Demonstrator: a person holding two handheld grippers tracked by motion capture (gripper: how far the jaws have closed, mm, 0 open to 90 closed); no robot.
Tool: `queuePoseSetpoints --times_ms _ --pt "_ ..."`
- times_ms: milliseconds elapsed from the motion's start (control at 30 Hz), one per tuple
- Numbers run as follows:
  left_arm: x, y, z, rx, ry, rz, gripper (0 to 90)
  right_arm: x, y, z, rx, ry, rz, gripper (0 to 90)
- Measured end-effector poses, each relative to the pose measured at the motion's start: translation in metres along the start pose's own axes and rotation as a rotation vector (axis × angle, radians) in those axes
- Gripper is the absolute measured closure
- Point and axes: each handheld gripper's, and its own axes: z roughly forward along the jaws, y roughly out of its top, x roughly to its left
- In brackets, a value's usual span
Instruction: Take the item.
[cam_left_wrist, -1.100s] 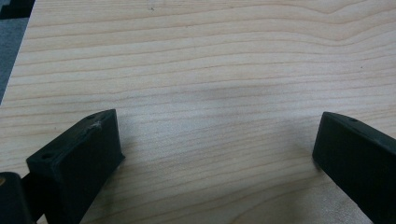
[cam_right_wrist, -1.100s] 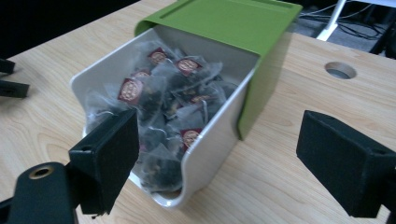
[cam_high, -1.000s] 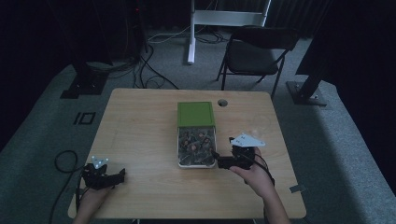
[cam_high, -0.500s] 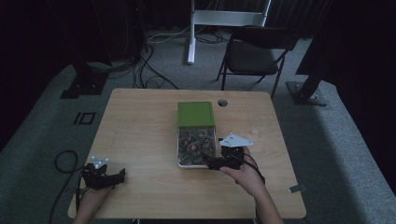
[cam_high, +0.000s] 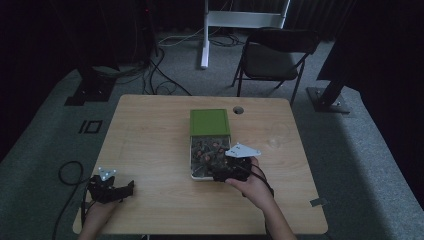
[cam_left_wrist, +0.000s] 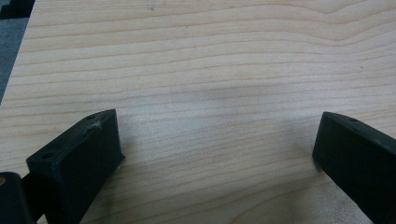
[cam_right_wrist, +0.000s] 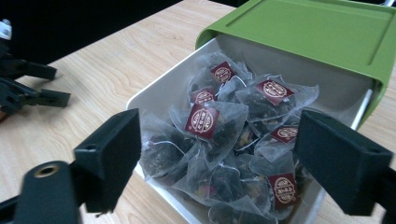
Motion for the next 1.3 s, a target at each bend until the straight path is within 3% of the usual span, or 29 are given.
queuePoseSetpoints --times_ms 300,633,967,1133,1300 --pt "0.000 0.000 0.000 0.000 0.000 0.001 1.7 0.014 -0.003 0.018 0.030 -0.006 -0.015 22.0" --pt "0.000 0.000 0.000 -0.001 0.000 -0.001 1.7 0.017 -0.007 0.035 0.027 -0.048 0.028 28.6" --pt "0.000 0.000 0.000 0.000 0.000 0.001 1.7 0.014 -0.013 0.047 0.041 -0.083 0.068 49.5" --pt "0.000 0.000 0.000 0.000 0.000 0.001 1.7 0.013 -0.016 0.051 0.069 -0.086 0.019 57.2" --pt "0.000 0.000 0.000 0.000 0.000 0.000 1.7 0.012 -0.017 0.051 0.049 -0.082 0.008 66.4"
